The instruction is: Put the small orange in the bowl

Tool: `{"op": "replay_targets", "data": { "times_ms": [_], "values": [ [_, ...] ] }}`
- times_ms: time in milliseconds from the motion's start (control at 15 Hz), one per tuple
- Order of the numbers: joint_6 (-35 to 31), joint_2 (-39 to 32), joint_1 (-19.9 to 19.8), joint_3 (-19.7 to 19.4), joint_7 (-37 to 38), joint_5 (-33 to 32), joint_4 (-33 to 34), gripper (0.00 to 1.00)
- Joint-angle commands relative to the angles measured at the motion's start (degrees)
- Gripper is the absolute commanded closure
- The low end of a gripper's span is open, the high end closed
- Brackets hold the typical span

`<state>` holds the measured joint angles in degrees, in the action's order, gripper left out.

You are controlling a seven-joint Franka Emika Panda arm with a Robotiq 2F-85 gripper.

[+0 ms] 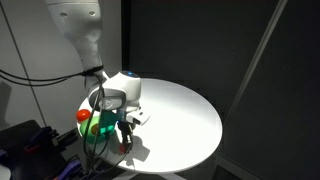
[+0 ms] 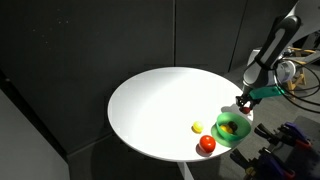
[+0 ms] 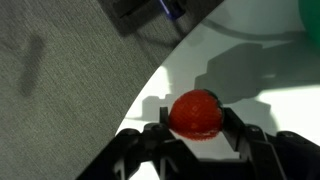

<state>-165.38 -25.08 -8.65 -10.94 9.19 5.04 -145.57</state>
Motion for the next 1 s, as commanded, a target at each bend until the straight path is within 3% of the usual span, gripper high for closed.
{"op": "replay_targets", "data": {
  "times_ms": [0, 933],
  "values": [
    [3.40, 6.03, -0.03, -0.60, -2.40, -0.83, -1.85, 0.70],
    [14.41, 24.50, 0.78, 3.84, -12.36, -0.60, -7.69, 0.70]
  ]
}}
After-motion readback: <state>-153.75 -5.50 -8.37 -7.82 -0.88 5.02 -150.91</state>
